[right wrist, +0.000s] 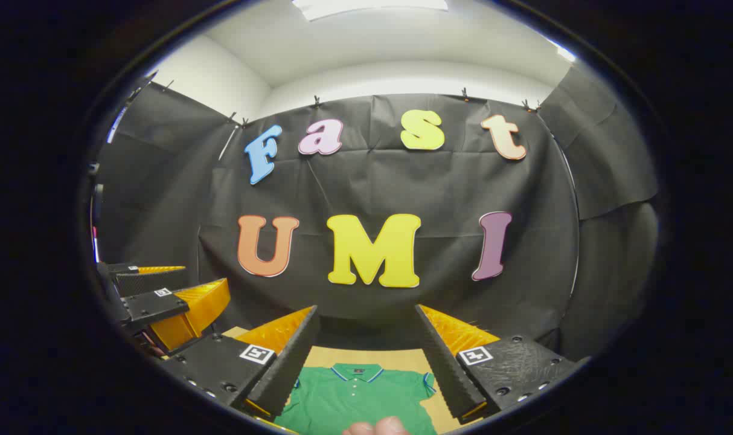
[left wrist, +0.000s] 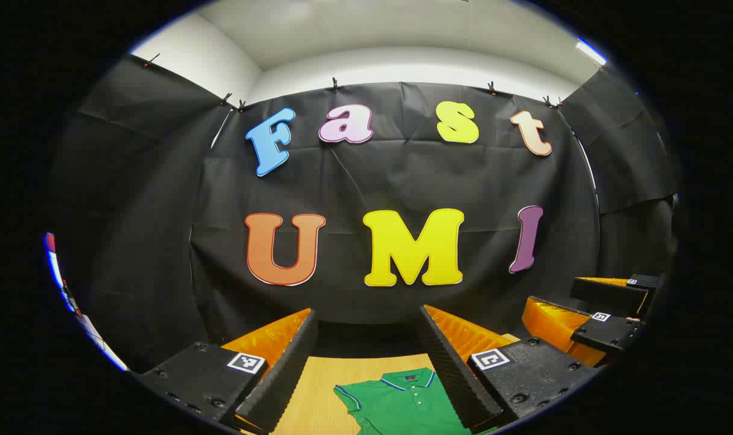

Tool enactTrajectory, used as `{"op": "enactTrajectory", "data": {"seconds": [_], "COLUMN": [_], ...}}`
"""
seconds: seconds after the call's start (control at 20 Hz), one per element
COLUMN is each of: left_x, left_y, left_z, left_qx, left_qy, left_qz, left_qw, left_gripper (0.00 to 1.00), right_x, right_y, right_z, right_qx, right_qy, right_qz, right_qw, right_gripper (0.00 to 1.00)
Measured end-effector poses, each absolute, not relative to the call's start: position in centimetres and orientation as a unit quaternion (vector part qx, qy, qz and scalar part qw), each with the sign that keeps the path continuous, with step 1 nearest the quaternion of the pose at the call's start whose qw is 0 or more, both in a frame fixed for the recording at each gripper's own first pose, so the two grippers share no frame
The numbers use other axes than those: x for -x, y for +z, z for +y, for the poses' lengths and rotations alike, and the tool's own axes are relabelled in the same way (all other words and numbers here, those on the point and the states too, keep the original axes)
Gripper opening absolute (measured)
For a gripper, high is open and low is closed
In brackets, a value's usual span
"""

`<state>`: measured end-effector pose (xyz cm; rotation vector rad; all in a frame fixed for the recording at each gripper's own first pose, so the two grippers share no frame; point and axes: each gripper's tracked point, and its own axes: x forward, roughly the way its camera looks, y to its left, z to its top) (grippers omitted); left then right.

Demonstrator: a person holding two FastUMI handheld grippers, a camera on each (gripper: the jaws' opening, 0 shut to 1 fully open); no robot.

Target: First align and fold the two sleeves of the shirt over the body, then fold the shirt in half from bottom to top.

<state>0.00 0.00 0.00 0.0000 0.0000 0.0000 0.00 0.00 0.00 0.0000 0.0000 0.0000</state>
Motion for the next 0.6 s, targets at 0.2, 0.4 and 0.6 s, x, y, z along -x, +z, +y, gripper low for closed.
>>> {"op": "enactTrajectory", "data": {"seconds": [0.2,0.4,0.6], "left_x": [-0.6,-1.2,-1.8], "left_y": [0.3,0.3,0.7], "left_z": [-0.2,-0.6,-1.0], "left_qx": [-0.006,-0.008,-0.007], "left_qy": [0.002,0.001,0.0], "left_qz": [-0.003,-0.005,-0.011], "left_qw": [1.0,1.0,1.0], "left_gripper": [1.0,1.0,1.0], "right_x": [-0.3,-0.9,-1.9], "right_y": [0.1,-0.1,0.4], "right_z": [0.1,0.1,-0.6], "right_qx": [0.001,-0.005,-0.006], "right_qy": [0.005,0.008,0.005], "right_qz": [0.0,0.006,0.001], "right_qw": [1.0,1.0,1.0], "right_gripper": [0.95,0.95,0.96]}}
